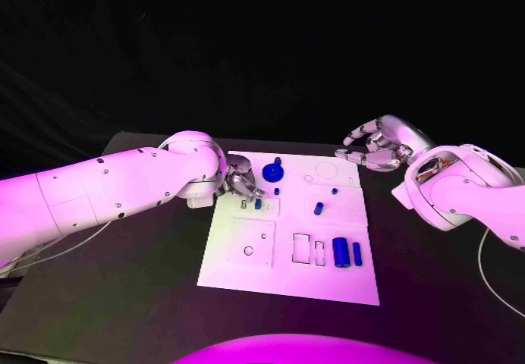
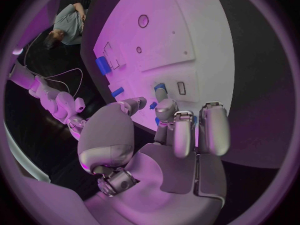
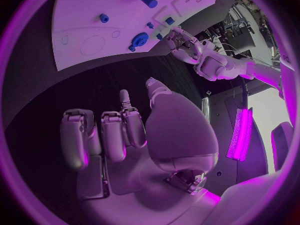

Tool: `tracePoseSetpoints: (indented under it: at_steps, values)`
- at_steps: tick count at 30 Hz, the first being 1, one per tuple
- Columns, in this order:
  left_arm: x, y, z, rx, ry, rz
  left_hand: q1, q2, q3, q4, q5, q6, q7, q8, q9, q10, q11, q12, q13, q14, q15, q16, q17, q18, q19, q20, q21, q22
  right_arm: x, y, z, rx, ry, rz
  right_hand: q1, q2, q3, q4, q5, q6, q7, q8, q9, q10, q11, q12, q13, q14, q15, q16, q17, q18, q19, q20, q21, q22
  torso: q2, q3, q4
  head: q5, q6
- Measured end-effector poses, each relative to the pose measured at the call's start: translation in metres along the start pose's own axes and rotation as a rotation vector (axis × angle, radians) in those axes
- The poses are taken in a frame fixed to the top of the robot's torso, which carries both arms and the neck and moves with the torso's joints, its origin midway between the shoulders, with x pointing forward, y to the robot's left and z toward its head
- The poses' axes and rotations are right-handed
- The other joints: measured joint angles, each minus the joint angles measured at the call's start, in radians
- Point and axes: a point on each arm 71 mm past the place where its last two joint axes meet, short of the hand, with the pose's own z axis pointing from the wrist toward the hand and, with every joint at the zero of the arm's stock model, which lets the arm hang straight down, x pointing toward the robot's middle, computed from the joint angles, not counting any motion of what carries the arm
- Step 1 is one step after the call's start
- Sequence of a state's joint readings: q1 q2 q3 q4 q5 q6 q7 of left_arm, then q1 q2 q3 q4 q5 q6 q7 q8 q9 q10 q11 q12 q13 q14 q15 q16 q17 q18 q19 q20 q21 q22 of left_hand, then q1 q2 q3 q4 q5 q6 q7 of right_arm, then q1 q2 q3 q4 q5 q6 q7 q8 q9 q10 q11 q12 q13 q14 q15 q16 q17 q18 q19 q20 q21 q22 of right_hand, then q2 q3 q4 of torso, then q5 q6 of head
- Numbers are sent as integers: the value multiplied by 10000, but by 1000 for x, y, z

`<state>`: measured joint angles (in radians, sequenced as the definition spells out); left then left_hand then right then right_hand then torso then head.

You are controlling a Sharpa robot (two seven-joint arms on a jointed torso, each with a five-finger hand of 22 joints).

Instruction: Assemble the parts on the task board

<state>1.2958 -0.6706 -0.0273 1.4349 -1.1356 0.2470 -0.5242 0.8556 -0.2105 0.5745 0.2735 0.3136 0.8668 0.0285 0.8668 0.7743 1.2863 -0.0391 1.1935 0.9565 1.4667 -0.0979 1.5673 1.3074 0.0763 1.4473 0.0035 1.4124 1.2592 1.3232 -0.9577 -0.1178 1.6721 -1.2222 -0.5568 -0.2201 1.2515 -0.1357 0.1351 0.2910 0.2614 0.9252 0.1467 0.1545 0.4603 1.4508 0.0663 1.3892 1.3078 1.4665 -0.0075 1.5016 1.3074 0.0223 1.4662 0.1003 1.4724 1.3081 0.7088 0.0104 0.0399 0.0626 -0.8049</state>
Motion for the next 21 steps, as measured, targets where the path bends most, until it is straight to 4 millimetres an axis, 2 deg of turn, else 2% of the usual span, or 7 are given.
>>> tracePoseSetpoints:
  at_steps: [3, 5, 10, 11, 12, 15, 21]
  values:
    - [-14, 1, -6, -14, -269, -41, 35, -4, -153, 66, 0, -28, 12, -33, -24, -116, -1, -80, -109, 0, 0, 0, -1, 0, 0, 0, -19, -59, 0, -1, 0, 14, -3, 0, 0, 0, 0, 0, 0, 0, 0, 0, 0, 0, 0, 0, 0, 0, 0, 0, 0, 0, 0, 0, 0, 0, 3, 2, -4, 7, 34]
    - [-27, 4, -9, -120, -487, -74, 108, -77, -484, 148, 0, -225, 75, -184, -102, -453, 55, -423, -574, 0, 0, -139, 0, -1, -216, 29, -321, -532, 1, -1, 0, 19, 1, 5, 0, 0, 0, 0, 0, 0, 0, 0, 0, 0, 0, 0, 0, 0, 0, 0, 0, 0, 0, 0, 0, 0, 5, 5, -7, 6, 40]
    - [-55, 22, -12, -638, -926, -316, 370, 81, -905, 162, 0, -489, 231, -523, -312, -664, 199, -613, -885, -18, 90, -164, 0, -1, -326, 107, -505, -801, 1, -2, 0, 40, -1, 7, 0, 0, 0, 0, 0, 0, 0, 0, -1, 0, 0, 0, -1, 0, 0, 0, -1, 0, 0, 0, 0, -1, 12, 11, -7, -3, 63]
    - [-57, 25, -11, -727, -953, -361, 414, 36, -963, 187, 0, -526, 269, -600, -360, -751, 216, -668, -954, 17, 125, -204, -1, -1, -326, 107, -506, -828, 1, -3, 0, 43, -1, 7, 0, 0, 0, 0, 0, 0, 0, 0, -1, 0, 0, 0, -1, 0, 0, 0, -1, -1, 0, 0, 0, -1, 16, 10, -6, -17, 78]
    - [-60, 27, -10, -806, -976, -402, 471, 94, -1037, 179, 0, -588, 309, -701, -432, -789, 252, -675, -1008, -2, 181, -203, 0, -1, -326, 108, -526, -845, 1, -3, 0, 45, -1, 7, 0, 0, 0, 0, 0, 0, 0, 0, -1, 0, 0, 0, -1, 0, 0, 0, -1, 0, 0, 0, 0, -1, 20, 7, -5, -27, 86]
    - [-67, 33, -7, -1037, -1044, -515, 616, 165, -1316, 180, 0, -862, 466, -1253, -806, -911, 375, -675, -1114, -22, 274, -203, -1, -1, -367, 176, -543, -846, 2, -3, 0, 45, 7, 10, 1, 0, 0, 0, 0, 0, 0, 0, -1, 0, 0, 0, -1, 0, 0, 0, -1, 0, 0, 0, 0, -2, 27, 0, 3, -47, 110]
    - [-75, 39, 3, -1399, -1065, -613, 658, 209, -1387, 174, 0, -894, 499, -1416, -947, -911, 375, -675, -1095, 0, 324, -203, -1, -2, -340, 203, -543, -846, 3, -1, 1, 11, 29, 24, 1, 0, 0, 0, 0, 0, 0, 0, -2, 0, 0, 0, -2, 0, 0, 0, -1, -1, 0, 0, 0, -2, 35, -6, -2, -41, 148]
